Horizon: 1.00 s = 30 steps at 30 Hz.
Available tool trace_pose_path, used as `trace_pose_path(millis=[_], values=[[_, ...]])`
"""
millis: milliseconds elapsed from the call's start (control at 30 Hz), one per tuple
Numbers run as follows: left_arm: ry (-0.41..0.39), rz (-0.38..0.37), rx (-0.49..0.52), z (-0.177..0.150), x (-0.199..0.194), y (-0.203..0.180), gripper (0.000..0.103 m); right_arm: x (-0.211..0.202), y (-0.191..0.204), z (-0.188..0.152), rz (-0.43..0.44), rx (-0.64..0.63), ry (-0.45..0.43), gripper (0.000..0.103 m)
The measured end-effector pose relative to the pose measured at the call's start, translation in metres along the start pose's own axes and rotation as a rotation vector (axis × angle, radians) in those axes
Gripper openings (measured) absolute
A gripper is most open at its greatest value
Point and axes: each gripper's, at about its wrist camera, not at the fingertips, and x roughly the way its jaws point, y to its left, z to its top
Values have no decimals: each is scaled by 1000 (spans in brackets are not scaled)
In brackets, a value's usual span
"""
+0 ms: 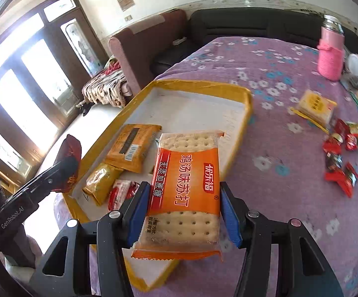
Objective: Organize snacks
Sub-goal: 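Carry both items into the tray and open both grippers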
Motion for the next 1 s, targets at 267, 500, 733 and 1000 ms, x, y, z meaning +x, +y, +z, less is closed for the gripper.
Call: trace_pose_path(millis=[267, 500, 733, 1000], values=[[89, -20, -25, 18, 42, -3, 33, 43, 0, 31, -24, 9, 51, 55], [164, -14, -6, 16, 73, -10, 33, 76, -12, 54, -55, 26, 97, 56], [200, 0, -4, 15, 86, -11, 33, 83, -14, 58, -43, 34, 99, 56], [160, 4, -14, 18, 66, -14, 45, 71, -8, 56, -14, 26, 45, 58]])
